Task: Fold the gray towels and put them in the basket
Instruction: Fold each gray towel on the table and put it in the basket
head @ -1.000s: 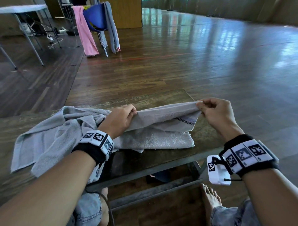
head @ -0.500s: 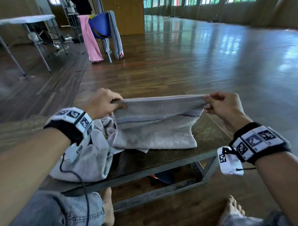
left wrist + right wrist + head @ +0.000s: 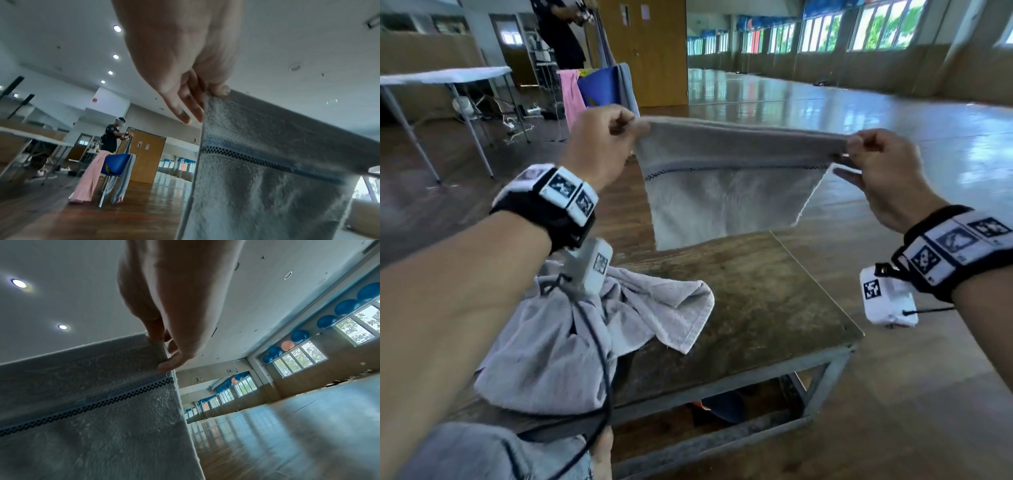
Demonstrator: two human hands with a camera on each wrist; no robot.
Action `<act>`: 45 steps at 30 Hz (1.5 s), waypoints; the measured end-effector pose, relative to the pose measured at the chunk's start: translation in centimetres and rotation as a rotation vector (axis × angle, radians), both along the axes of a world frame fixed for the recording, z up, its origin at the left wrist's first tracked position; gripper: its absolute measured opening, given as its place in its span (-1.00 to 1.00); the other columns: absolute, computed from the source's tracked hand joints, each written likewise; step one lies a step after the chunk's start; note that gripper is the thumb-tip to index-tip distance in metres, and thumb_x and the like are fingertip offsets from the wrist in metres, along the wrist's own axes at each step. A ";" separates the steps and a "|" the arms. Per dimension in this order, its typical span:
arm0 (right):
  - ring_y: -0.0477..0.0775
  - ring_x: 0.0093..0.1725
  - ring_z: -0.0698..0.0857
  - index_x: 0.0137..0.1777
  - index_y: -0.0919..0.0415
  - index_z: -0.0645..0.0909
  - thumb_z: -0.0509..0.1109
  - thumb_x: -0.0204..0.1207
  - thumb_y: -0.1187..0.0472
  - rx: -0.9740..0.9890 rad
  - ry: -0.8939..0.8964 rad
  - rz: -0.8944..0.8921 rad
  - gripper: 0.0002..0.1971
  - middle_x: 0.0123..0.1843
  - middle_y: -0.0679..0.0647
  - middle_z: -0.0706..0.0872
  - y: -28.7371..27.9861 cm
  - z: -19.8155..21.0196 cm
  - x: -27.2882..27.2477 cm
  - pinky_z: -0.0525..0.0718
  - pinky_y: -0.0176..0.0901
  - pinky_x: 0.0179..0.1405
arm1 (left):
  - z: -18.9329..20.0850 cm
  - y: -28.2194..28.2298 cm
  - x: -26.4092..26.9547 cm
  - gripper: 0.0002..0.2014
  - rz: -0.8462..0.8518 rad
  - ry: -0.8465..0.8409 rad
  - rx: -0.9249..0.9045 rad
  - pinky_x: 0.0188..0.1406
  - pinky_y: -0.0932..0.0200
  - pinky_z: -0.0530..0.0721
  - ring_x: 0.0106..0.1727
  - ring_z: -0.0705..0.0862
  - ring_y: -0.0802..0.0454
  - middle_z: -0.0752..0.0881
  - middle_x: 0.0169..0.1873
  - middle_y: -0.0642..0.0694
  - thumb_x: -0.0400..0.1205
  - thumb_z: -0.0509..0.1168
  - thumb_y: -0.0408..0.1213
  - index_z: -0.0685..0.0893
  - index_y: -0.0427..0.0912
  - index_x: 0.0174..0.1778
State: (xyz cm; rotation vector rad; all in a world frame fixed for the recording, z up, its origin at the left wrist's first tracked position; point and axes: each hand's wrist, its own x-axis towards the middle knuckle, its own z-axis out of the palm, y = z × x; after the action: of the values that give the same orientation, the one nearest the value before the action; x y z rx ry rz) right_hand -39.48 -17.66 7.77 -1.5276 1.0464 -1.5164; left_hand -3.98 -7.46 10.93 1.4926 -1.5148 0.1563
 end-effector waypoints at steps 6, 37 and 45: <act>-0.03 -0.23 0.61 -0.25 0.13 0.60 0.36 0.67 0.36 0.250 0.192 0.166 -0.75 -0.37 -0.09 0.66 3.7 -7.3 -5.6 0.75 -0.28 -0.18 | -6.8 4.3 -0.6 -0.90 -0.286 0.040 0.555 -0.05 0.16 0.83 -0.12 0.84 0.10 0.87 -0.12 -0.02 0.64 0.41 -0.28 0.85 -0.06 -0.03; -0.01 -0.32 0.62 -0.14 0.12 0.69 0.46 0.59 0.27 0.324 0.911 -0.076 -0.92 -0.09 0.12 0.70 -2.5 -22.9 1.0 0.48 -0.30 -0.53 | -23.2 -3.9 0.3 -0.77 -0.040 -0.083 0.815 -0.01 -0.02 0.70 -0.13 0.78 -0.05 0.84 -0.25 -0.10 0.65 0.41 -0.19 0.86 -0.24 -0.20; -0.02 -0.23 0.59 -0.22 0.17 0.68 0.49 0.58 0.20 0.272 0.980 0.043 -0.84 -0.18 0.10 0.71 -1.6 -22.2 1.6 0.47 -0.15 -0.23 | -22.5 -3.1 1.4 -0.78 0.032 -0.099 0.933 -0.46 0.25 0.53 -0.40 0.69 0.10 0.76 -0.50 0.07 0.60 0.46 -0.18 0.89 -0.18 -0.30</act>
State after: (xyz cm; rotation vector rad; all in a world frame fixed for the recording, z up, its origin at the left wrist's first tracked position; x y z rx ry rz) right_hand -37.92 -19.28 -14.42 -2.0941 1.6377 -0.4866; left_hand -2.58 -10.55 -11.55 2.2445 -1.7395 -0.5414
